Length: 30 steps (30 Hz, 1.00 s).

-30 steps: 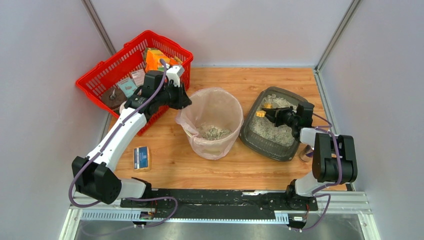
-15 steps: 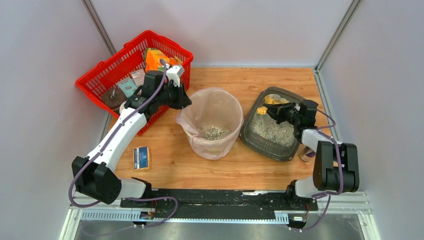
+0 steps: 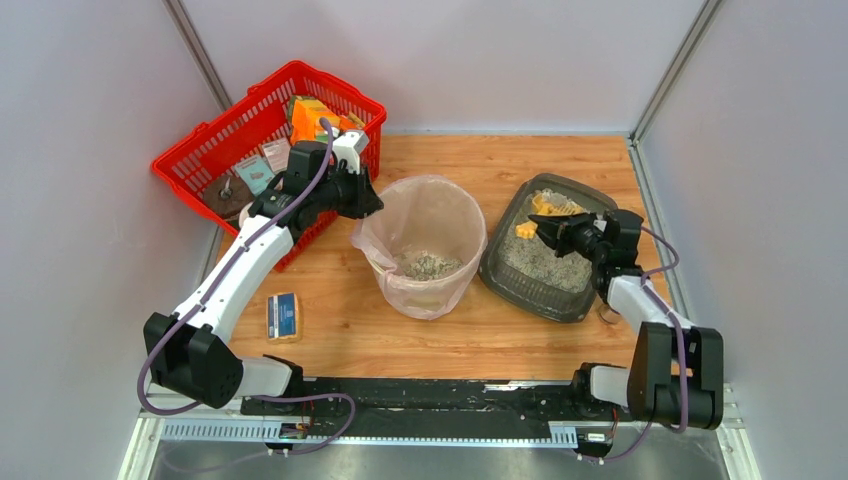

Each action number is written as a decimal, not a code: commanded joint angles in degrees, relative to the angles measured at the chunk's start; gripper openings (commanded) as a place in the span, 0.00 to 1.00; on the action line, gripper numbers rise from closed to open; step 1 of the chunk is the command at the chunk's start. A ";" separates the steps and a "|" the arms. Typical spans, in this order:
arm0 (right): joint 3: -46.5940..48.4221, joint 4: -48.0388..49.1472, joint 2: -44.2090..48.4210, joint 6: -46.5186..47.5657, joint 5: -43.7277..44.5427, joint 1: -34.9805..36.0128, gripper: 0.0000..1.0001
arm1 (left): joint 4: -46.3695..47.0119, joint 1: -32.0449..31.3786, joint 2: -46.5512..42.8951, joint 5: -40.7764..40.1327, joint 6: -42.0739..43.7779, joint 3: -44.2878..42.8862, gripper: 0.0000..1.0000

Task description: Clean the litter box

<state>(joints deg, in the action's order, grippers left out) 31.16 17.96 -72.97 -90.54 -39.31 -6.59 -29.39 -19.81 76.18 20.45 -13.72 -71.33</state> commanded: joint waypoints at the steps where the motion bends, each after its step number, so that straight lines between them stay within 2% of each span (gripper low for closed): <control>1: -1.45 -5.82 5.72 2.74 0.81 -0.44 0.00 | -1.64 -1.02 -1.92 4.07 -0.35 -1.79 0.00; 5: -3.46 -11.44 11.00 4.06 1.78 -0.97 0.00 | -1.46 -1.02 -2.18 4.69 -0.52 -1.62 0.00; 12: -9.43 -13.73 23.37 4.23 0.64 -0.88 0.00 | -1.29 -1.02 -2.79 4.86 -0.61 -1.79 0.00; 18: -11.03 -21.99 36.65 11.26 1.78 -0.79 0.00 | -1.11 -1.02 -3.67 5.22 -0.79 -1.79 0.00; 21: -13.40 -20.25 38.16 11.53 -0.31 -0.88 0.00 | -1.02 -1.10 -3.94 5.13 -0.70 -1.79 0.00; 23: -16.02 -14.65 38.78 10.13 -1.99 -0.79 0.00 | -1.11 -1.02 -3.94 4.69 -0.61 -1.62 0.00; 30: -16.91 -17.17 46.68 17.41 -0.86 -0.88 0.00 | -1.72 -1.02 -3.15 3.90 0.00 -1.97 0.00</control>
<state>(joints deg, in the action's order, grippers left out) 13.65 -1.67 -30.04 -78.94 -39.92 -7.31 -30.68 -19.92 74.98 20.82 -13.72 -71.33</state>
